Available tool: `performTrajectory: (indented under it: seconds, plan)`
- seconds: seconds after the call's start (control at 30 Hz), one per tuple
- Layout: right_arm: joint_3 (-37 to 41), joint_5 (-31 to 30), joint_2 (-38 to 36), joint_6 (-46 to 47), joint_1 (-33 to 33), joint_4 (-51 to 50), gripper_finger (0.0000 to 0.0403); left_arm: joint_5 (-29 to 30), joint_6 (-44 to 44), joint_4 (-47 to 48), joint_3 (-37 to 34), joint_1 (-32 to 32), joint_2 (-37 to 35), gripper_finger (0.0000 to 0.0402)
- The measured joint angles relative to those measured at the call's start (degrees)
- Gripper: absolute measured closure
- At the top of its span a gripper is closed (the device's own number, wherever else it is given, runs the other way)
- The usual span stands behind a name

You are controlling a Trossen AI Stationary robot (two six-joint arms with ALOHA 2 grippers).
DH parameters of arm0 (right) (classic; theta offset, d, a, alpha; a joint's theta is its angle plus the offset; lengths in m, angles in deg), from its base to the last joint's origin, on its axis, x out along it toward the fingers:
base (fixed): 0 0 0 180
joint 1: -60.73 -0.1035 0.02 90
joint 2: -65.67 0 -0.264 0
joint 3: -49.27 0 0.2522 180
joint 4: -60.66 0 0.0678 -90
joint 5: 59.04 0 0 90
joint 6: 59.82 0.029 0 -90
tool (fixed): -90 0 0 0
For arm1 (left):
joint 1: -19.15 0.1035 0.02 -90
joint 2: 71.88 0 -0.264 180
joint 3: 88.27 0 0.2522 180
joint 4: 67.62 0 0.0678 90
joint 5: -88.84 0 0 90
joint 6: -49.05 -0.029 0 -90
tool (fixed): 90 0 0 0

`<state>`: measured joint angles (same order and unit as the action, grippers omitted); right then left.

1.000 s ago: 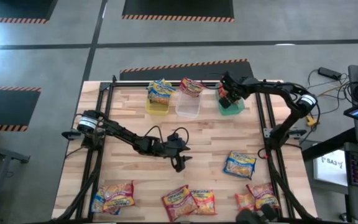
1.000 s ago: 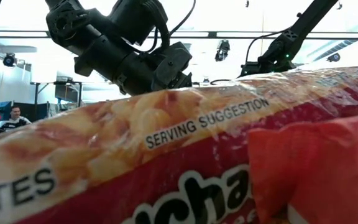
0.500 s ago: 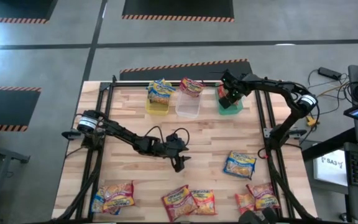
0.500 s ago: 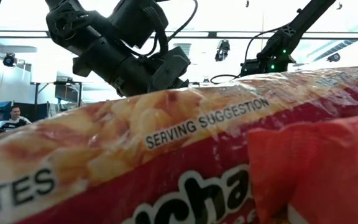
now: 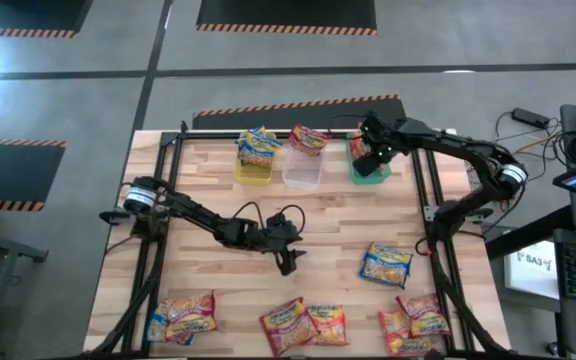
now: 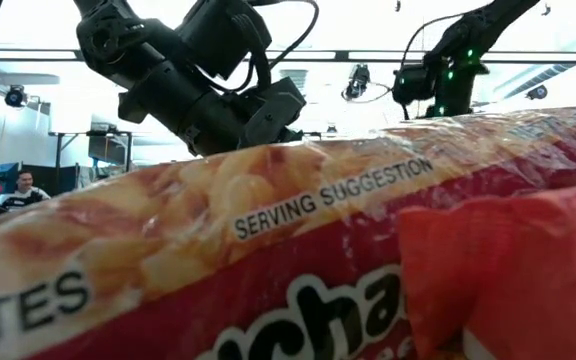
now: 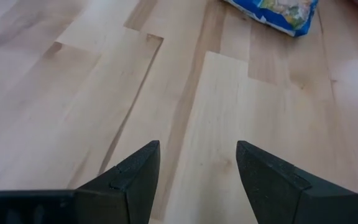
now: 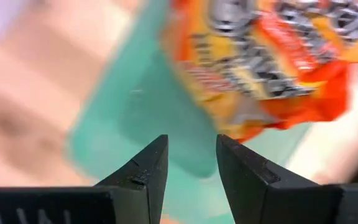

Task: Sort Maruchan noodles
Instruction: Put the right red noodle pack into the white bin

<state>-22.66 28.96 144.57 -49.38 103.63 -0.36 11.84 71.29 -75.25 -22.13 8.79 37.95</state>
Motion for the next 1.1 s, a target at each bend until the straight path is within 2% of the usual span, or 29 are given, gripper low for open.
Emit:
performTrajectory:
  seconds: [0.27, 0.6, 0.83, 1.1]
  plan:
    - [0.52, 9.61, -6.39, 5.47, -9.73, -3.66, 0.0287, 0.04, 0.76, -0.05, 0.08, 0.05, -0.15, 0.0206]
    - [0.92, 9.59, -7.05, 16.18, -27.56, -7.65, 0.0284, 0.12, 0.76, -0.61, 0.10, -0.04, -0.15, 0.0206]
    - [1.48, 10.12, -5.71, 24.84, -38.12, -11.76, 0.0261, 0.13, 0.76, -0.53, 0.10, -0.53, -0.15, 0.0206]
    - [4.09, 13.93, -5.32, 33.68, -46.74, -14.39, 0.0208, 0.11, 0.76, -0.50, 0.10, -1.16, -0.15, 0.0206]
